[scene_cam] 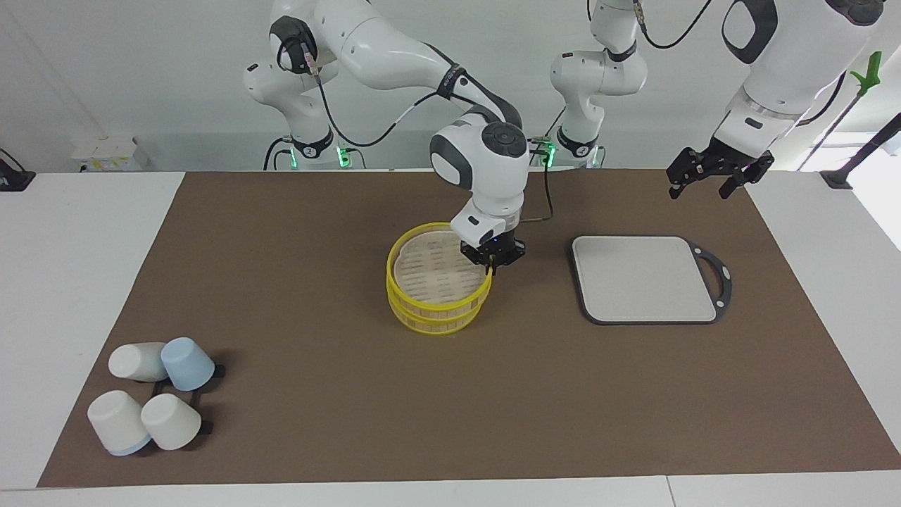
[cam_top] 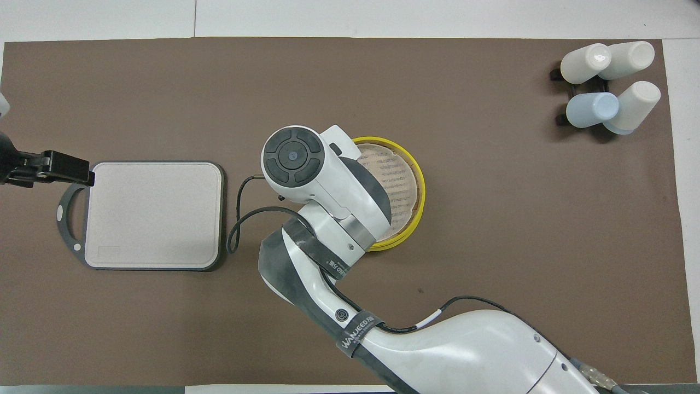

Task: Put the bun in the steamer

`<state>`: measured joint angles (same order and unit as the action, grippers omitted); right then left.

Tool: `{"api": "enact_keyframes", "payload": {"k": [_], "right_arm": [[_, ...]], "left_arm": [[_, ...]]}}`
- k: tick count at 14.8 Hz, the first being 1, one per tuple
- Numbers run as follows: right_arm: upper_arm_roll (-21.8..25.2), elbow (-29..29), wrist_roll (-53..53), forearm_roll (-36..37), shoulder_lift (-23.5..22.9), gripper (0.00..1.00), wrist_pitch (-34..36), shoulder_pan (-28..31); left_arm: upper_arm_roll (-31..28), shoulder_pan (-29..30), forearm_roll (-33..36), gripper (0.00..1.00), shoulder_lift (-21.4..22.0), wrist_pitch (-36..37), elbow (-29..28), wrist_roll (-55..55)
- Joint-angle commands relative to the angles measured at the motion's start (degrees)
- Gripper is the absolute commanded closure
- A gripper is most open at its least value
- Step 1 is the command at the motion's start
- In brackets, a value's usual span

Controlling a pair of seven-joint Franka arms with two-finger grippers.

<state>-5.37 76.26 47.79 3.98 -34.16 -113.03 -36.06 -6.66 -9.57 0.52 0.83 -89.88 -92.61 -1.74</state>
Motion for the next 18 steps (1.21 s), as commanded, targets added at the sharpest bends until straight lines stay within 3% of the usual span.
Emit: {"api": "enact_keyframes", "payload": {"k": [1, 9, 10, 11, 12, 15, 18], "right_arm": [[-0.43, 4.16, -0.77, 0.95, 1.81, 1.0, -2.72, 1.08], [-0.43, 4.6, -0.95, 0.86, 1.99, 1.0, -2.82, 1.17], [-0.43, 4.6, -0.95, 0.86, 1.99, 0.7, -2.81, 1.17], [-0.43, 4.52, -0.86, 0.86, 1.99, 0.08, -2.73, 1.08], [-0.43, 3.99, -0.95, 0.95, 1.99, 0.0, -2.64, 1.08], [-0.26, 3.29, -1.21, 1.03, 2.08, 0.0, -2.73, 1.69], [-0.52, 0.74, -6.54, 0.77, 3.3, 0.0, -1.85, 6.43]], "left_arm": [[-0.9, -1.33, 1.85, 0.0, -0.92, 2.08, 1.99, -0.11], [-0.11, -0.71, 0.63, 0.0, 0.31, 1.02, 2.34, 0.15], [-0.37, -0.63, -0.42, 0.0, 0.31, 0.94, 2.34, 0.24], [-0.46, -0.63, -0.69, 0.0, 0.4, 0.85, 2.17, 0.15], [-0.37, -0.54, -0.7, 0.0, 0.49, 0.59, 1.99, 0.15], [-0.37, -0.63, -0.78, 0.0, 1.1, -0.29, 0.94, 0.15], [-0.37, -0.63, -0.78, 0.0, 2.16, -1.26, -1.16, 0.15]]}}
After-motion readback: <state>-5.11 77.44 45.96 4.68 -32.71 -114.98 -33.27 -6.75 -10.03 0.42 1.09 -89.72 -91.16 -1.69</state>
